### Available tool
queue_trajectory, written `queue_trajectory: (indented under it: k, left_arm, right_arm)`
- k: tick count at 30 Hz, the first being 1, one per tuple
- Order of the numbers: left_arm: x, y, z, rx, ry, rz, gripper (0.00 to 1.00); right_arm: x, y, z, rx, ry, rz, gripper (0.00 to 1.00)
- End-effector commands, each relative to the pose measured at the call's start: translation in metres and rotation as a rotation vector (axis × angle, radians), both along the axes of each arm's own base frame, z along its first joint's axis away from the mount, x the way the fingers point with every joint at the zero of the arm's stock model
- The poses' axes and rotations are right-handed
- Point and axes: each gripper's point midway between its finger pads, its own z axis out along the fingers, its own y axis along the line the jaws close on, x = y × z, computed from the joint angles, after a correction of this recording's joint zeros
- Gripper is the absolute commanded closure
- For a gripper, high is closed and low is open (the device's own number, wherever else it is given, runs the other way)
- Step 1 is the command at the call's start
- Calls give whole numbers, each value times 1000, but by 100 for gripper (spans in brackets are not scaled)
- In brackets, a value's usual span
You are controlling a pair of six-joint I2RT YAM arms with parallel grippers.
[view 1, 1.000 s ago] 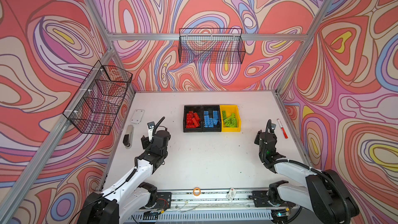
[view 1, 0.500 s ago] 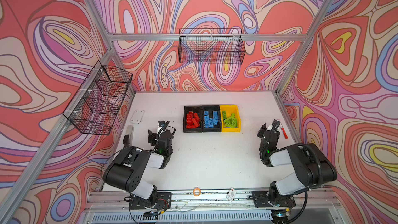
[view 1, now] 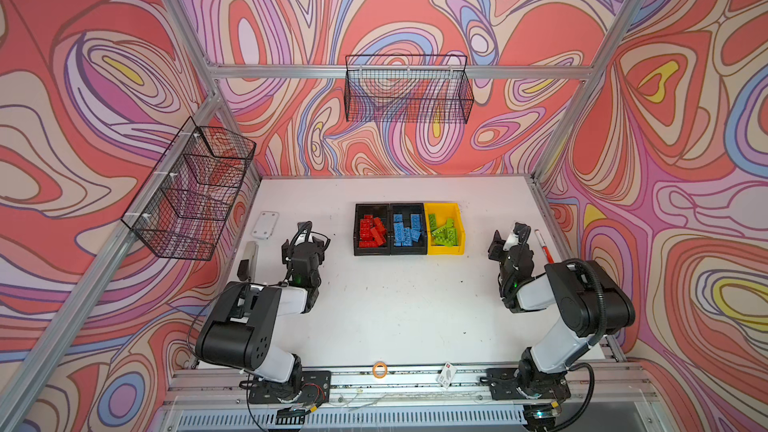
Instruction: Sort the legos into containers by color
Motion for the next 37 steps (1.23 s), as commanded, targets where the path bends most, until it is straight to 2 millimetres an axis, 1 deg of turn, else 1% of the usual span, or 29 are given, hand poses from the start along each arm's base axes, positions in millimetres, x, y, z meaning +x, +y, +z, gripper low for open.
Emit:
queue_trajectory:
  k: [1,4,5,6,7,8,9,10,11,12,15,16,19,21,37]
  left_arm:
    - [4,-7,2,-49,-3,-63,20]
    - [0,-10,1,-58,-20,-92,17]
    - [-3,-12,1,-63,-33,-106,12]
    - [-6,-14,-4,-80,-35,-131,0]
    - [-7,-17,-9,-81,-45,-156,0]
    - [-4,-18,-4,-53,-98,-161,0]
    - [-3,-16,-3,-66,-78,-146,0]
    - [-3,-16,-7,-83,-24,-137,0]
    - [0,-11,-9,-95,-17,-125,0]
    - [4,-5,-9,-82,-38,-91,0]
    - [1,1,-11,-101,-8,-58,0]
    - [2,1,-9,-92,-36,-63,0]
    - [2,0,-10,-104,-8,-59,0]
    - [2,0,-9,-92,-34,-64,0]
    - [2,1,-10,-96,-25,-62,0]
  right_arm:
    - [4,4,6,-14,-20,30,36]
    - [4,4,5,-11,-20,34,34]
    - [4,4,6,-11,-23,33,34]
    - [4,6,6,-10,-22,46,34]
    - [5,11,6,-15,-22,81,33]
    - [7,15,5,-20,-15,110,33]
    - [8,15,4,-22,-8,111,33]
    - [10,14,4,-24,-3,106,33]
    - [10,13,4,-27,-3,100,25]
    - [10,13,3,-27,1,99,2]
    - [10,13,4,-28,-1,98,2]
    - [10,13,4,-29,-2,97,2]
    - [10,13,5,-30,-3,96,2]
    - [10,13,5,-29,-3,97,2]
    - [11,14,3,-38,8,90,2]
